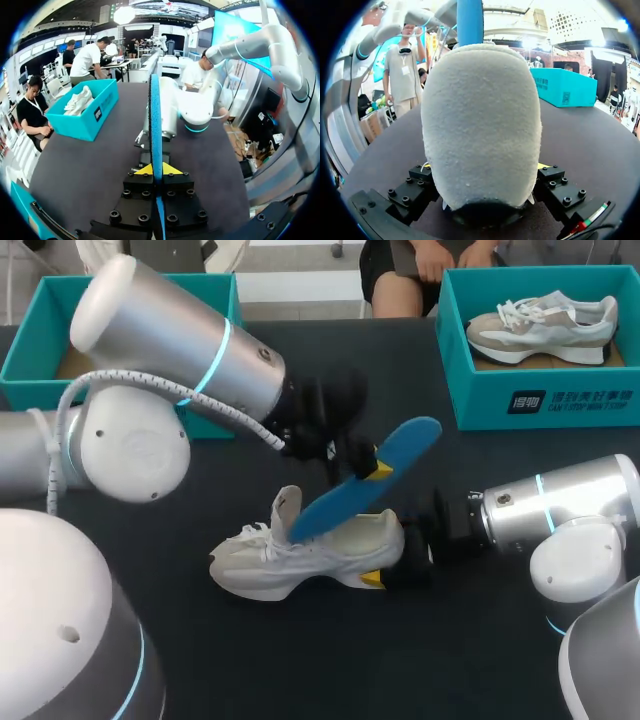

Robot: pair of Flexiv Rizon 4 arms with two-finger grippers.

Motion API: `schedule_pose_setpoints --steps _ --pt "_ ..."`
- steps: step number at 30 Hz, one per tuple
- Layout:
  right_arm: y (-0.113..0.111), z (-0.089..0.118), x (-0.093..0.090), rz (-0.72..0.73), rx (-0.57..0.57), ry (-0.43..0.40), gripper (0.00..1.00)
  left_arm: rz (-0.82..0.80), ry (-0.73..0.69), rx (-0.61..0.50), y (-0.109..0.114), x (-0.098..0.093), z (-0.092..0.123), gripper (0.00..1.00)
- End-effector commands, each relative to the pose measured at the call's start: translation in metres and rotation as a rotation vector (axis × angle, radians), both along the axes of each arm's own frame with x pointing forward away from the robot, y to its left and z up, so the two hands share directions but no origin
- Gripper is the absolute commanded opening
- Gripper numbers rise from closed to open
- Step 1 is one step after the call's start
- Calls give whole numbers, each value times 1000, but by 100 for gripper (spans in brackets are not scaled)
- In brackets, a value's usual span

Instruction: Take the shoe out of the shoebox, open the shoe tongue, remove and reinsert the insole, then place the shoe into the shoebox

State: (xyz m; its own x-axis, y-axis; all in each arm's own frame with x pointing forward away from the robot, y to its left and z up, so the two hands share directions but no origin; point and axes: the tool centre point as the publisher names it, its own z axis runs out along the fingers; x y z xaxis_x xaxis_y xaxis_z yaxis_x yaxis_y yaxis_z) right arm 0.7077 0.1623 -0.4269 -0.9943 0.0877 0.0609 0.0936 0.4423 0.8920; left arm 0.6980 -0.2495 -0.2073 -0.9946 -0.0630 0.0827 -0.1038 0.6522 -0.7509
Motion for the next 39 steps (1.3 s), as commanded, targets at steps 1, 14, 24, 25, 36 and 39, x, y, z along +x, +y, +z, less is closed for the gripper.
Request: schedule_pose_setpoints --steps 1,14,24,25,36,39 --pt "2 -5 1 -1 -4 0 0 -3 11 -75 17 -4 16 0" --pt "2 -5 1 -1 -4 0 0 49 68 -352 44 9 88 0" --pt "2 -5 1 -1 -4 0 0 -16 183 -416 65 19 111 0" --pt "2 -5 1 -1 -4 0 0 -16 183 -416 65 19 111 0" --pt "2 -5 1 -1 -4 0 0 -16 183 -416 65 19 111 0" --pt "2 -5 1 -1 -4 0 0 -16 183 -416 65 19 111 0"
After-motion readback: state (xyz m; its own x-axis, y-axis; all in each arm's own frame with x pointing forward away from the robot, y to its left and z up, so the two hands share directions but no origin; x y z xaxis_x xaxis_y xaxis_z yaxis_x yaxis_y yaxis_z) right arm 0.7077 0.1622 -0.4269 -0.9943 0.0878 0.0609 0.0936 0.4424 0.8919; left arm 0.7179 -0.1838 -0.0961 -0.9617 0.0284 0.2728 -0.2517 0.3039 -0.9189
